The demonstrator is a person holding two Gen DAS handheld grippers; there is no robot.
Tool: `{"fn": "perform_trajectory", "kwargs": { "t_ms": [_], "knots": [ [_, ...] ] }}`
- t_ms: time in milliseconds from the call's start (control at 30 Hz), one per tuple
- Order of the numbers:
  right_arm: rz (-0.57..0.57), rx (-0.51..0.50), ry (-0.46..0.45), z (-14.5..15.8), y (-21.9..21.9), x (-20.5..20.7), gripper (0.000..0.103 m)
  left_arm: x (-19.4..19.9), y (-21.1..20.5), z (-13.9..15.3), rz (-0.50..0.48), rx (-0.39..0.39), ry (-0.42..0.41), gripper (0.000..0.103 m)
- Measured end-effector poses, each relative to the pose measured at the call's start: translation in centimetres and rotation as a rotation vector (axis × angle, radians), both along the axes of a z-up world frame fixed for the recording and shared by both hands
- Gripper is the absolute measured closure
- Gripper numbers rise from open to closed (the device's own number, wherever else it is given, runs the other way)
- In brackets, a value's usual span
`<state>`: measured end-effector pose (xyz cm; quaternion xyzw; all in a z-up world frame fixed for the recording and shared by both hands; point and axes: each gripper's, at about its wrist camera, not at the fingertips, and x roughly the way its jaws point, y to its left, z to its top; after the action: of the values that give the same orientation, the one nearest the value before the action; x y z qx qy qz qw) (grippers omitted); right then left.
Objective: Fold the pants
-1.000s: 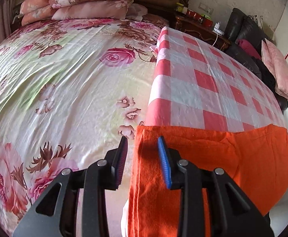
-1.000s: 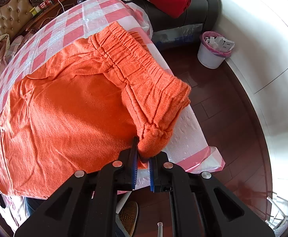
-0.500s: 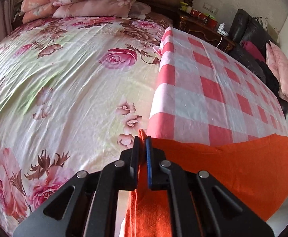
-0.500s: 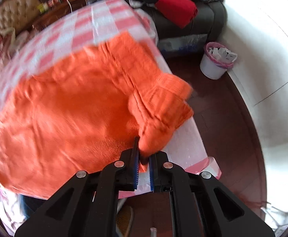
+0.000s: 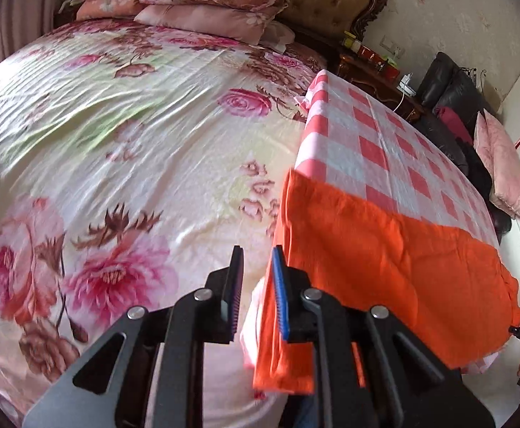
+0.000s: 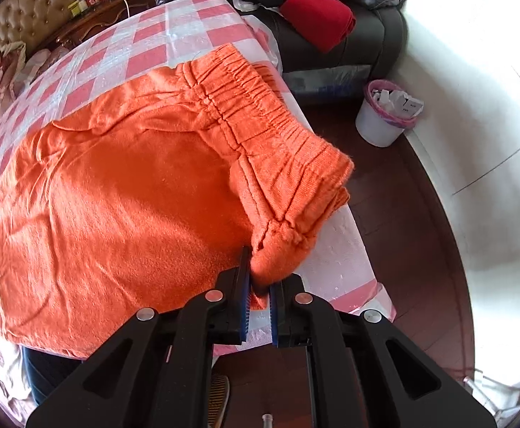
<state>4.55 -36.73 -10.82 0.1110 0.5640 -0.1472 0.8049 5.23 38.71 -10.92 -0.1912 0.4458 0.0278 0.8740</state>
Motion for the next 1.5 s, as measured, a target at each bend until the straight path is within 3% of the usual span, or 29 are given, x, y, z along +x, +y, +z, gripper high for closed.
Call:
{"fn": "perform_trajectory", "kwargs": {
  "t_ms": [133, 267, 333, 533, 633, 700, 833, 900, 933, 1000, 1167, 1200, 1233, 1333, 1433, 1500],
  "knots": [
    [0.005, -0.015, 0.018, 0.0, 0.2, 0.4, 0.096, -3.7, -2.7, -0.8, -0.018, -0.002, 0.002, 0.086],
    [0.000, -0.018, 0.028, 0.0, 0.3, 0.6, 0.096, -3.9, -4.5, -2.2, -0.015, 0.049, 0.027, 0.085],
    [0.001, -0.020, 0.028, -0.1, 0.4, 0.6, 0.096, -3.7, -4.7, -1.4, -0.009, 0.100, 0.021, 0.097],
    [-0.003, 0.005, 0.013, 0.8, 0.1, 0.6, 0.096, -5.2, -4.8, 2.7, 0.003, 0.188, -0.017, 0.102],
    [-0.015, 0.040, 0.011, 0.4, -0.3, 0.5, 0.096, -4.9, -3.7, -0.5, 0.026, 0.160, 0.069, 0.103],
    [-0.016, 0.042, 0.019, -0.1, -0.3, 0.4, 0.096, -5.2, -3.2, -2.0, 0.064, 0.184, 0.101, 0.103],
    [0.007, 0.016, 0.025, 0.2, 0.2, 0.2, 0.095, -6.2, -1.6, -2.0, 0.122, 0.098, 0.071, 0.103],
    [0.004, 0.019, 0.030, 0.0, 0.2, 0.3, 0.094, -6.1, -0.8, -1.7, 0.123, -0.009, 0.033, 0.088],
    [0.005, 0.013, 0.032, 0.0, 0.3, 0.3, 0.093, -5.7, -0.7, -1.2, 0.112, -0.046, 0.004, 0.076],
    [0.008, -0.001, 0.035, 0.0, 0.5, 0.4, 0.092, -4.5, -1.7, -0.3, 0.074, -0.010, -0.019, 0.075],
    [-0.003, 0.000, 0.036, 0.1, 0.5, 0.3, 0.087, -1.1, -4.4, -0.3, -0.030, 0.127, 0.015, 0.076],
    [-0.004, 0.000, 0.036, 0.0, 0.5, 0.3, 0.086, -0.6, -4.8, -0.7, -0.052, 0.148, 0.032, 0.078],
    [-0.007, -0.002, 0.036, 0.0, 0.5, 0.2, 0.085, -0.4, -5.1, -1.2, -0.069, 0.172, 0.052, 0.093],
    [-0.019, -0.006, 0.043, 0.1, 0.4, 0.2, 0.082, -0.1, -5.6, -1.2, -0.101, 0.268, 0.060, 0.100],
    [-0.029, 0.010, 0.035, 0.7, 0.3, 0.2, 0.082, -0.5, -4.4, -0.1, -0.063, 0.243, 0.034, 0.100],
    [-0.005, 0.003, 0.020, 1.1, 0.9, 0.2, 0.082, -0.2, -4.0, -0.9, -0.060, 0.239, 0.066, 0.100]
  ]
}}
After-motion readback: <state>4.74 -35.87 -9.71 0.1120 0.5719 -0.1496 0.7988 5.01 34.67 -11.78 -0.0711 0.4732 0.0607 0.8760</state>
